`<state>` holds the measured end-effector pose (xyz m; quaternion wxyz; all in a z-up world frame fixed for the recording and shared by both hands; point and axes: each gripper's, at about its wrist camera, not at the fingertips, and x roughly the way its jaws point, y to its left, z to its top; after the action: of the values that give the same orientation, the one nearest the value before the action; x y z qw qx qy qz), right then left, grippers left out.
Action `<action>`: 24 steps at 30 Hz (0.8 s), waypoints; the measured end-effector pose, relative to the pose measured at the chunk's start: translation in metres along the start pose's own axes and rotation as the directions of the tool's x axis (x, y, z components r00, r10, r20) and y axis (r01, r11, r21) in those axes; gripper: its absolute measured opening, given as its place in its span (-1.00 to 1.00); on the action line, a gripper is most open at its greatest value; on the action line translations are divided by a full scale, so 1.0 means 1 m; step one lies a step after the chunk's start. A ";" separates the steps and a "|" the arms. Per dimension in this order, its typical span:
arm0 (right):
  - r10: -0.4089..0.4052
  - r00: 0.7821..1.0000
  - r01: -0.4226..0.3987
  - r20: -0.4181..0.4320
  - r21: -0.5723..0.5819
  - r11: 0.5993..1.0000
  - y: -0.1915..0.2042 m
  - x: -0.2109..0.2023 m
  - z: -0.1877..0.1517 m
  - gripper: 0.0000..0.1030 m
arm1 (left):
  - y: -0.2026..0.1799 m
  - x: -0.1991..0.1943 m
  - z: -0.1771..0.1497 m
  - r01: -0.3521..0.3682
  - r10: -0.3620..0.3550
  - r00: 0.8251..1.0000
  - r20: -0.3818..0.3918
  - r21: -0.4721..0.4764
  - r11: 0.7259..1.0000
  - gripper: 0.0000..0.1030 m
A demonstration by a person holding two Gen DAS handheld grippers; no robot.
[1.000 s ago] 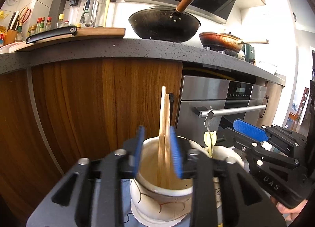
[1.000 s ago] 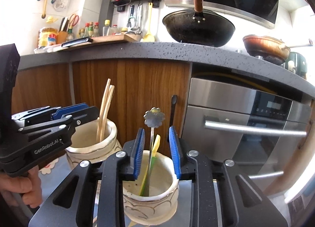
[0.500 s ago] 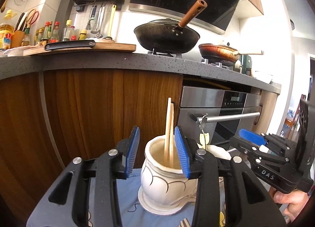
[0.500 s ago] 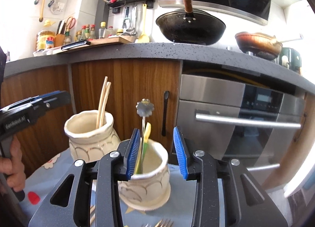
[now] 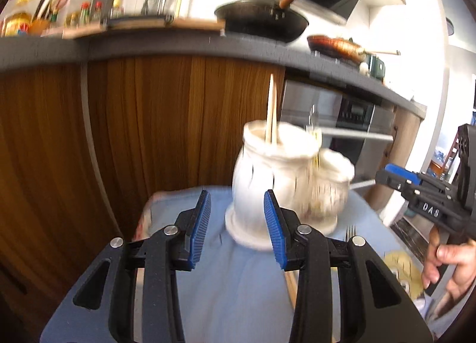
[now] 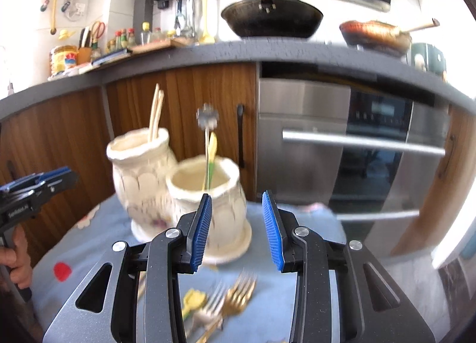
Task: Organize utensils
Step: 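Release the chopstick into the holder with the left tool while the right tool releases the spoon, then grasp a wooden chopstick with the left tool while the right tool grasps the gold fork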
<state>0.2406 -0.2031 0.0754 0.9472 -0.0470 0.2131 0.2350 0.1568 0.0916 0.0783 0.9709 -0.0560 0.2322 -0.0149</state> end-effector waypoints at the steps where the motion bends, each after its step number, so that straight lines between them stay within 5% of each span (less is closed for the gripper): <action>1: 0.001 1.000 -0.001 -0.018 0.004 1.000 0.000 0.000 -0.005 -0.28 | -0.001 0.001 -0.007 0.008 -0.008 1.000 -0.024 -0.001 1.000 -0.27; 10: 0.036 0.976 -0.020 -0.217 0.078 0.997 -0.011 0.009 -0.062 -0.28 | -0.028 0.016 -0.060 0.090 -0.067 0.977 -0.203 0.106 0.990 -0.27; 14: 0.067 0.971 -0.033 -0.229 0.149 0.988 -0.024 0.006 -0.068 -0.05 | -0.033 0.022 -0.068 0.121 -0.088 0.963 -0.254 0.118 0.986 -0.27; 24: 0.125 0.935 -0.093 -0.331 0.111 0.989 -0.016 0.013 -0.083 -0.05 | -0.038 0.034 -0.083 0.166 -0.105 0.924 -0.367 0.138 0.976 -0.27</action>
<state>0.2268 -0.2270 -0.0052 0.8834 -0.0302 0.3849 0.2654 0.1499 0.0436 -0.0064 0.9103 0.0130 0.3983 -0.1116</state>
